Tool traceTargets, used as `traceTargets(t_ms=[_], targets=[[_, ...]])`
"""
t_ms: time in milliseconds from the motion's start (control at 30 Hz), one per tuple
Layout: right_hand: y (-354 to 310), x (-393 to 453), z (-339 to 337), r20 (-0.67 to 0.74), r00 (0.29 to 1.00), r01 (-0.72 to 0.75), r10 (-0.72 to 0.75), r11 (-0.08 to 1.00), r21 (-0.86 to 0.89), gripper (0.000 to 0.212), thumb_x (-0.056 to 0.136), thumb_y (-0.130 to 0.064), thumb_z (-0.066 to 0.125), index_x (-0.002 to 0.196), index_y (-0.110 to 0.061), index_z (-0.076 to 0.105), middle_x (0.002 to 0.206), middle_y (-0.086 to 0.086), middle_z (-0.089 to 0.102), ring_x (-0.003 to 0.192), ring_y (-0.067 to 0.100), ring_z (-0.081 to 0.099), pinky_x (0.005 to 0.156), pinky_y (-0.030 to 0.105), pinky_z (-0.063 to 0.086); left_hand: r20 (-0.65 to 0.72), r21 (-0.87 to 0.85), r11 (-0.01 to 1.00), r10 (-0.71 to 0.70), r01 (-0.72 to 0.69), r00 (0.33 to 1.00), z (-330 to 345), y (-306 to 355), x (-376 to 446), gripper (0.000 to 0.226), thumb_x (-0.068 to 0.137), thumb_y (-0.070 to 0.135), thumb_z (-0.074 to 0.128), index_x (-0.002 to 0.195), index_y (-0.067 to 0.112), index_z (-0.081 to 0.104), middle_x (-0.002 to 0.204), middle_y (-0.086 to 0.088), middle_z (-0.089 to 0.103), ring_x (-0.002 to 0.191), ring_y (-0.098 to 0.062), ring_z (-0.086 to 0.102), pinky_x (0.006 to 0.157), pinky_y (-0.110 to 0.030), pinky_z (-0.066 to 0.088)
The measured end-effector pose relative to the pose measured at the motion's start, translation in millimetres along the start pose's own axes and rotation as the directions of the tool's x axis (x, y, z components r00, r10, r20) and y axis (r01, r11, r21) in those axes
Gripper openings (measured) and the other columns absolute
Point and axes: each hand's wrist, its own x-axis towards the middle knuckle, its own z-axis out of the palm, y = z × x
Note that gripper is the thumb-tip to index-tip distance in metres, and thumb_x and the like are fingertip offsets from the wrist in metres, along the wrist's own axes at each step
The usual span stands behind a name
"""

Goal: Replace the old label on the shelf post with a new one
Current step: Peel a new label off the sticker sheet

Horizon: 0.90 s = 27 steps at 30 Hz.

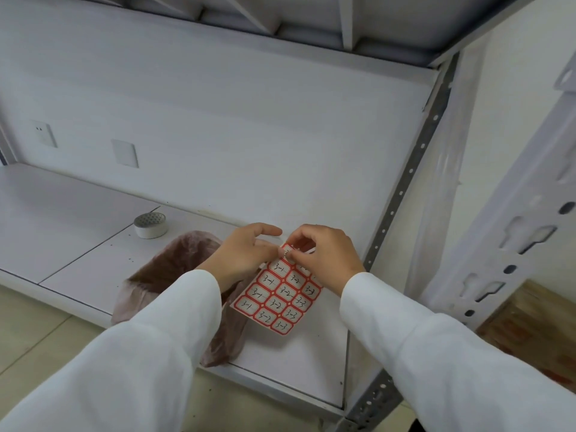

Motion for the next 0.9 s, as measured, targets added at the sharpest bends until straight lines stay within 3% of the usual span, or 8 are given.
traceTargets(t_ms=[267,567,767,900], targets=[[2,-6,-3,-0.008,1.000,0.002,-0.002,0.997,-0.073,0.010,0.086,-0.032,0.060,0.084,-0.024,0.065,0.084,-0.011,0.063,0.078,0.008,0.061,0.072,0.022,0.051,0.032,0.011,1.000,-0.014,0.014,0.999,5,0,-2,0.027,0.089,0.020,0.058,0.114,0.027,0.048,0.095,-0.011,0.073,0.086,-0.025,0.071,0.088,-0.041,0.056],[10,-10,-5,0.072,0.996,-0.044,0.051,0.994,-0.101,0.009,0.088,-0.029,0.055,0.087,-0.024,0.062,0.090,-0.007,0.067,0.080,0.011,0.062,0.076,0.029,0.054,0.110,0.107,0.994,0.012,-0.024,0.994,8,-3,-4,0.025,0.092,0.013,0.051,0.116,0.021,0.056,0.086,0.000,0.074,0.065,-0.009,0.073,0.058,-0.017,0.055],[13,-11,-3,0.149,0.986,-0.063,0.076,0.994,-0.091,0.008,0.091,-0.026,0.052,0.088,-0.024,0.058,0.095,-0.005,0.066,0.082,0.012,0.060,0.070,0.022,0.047,0.173,0.258,0.966,-0.027,-0.019,0.985,10,-7,-4,0.042,0.089,0.013,0.057,0.129,0.023,0.047,0.085,0.002,0.070,0.074,-0.011,0.071,0.070,-0.022,0.057],[15,-9,-3,0.121,0.988,-0.088,0.095,0.994,-0.058,0.006,0.089,-0.027,0.054,0.087,-0.023,0.059,0.093,-0.005,0.066,0.084,0.013,0.060,0.072,0.024,0.047,0.132,0.251,0.968,-0.057,0.022,0.990,8,-8,-4,0.019,0.090,0.021,0.054,0.109,0.024,0.056,0.089,-0.004,0.073,0.072,-0.011,0.071,0.071,-0.023,0.058]])
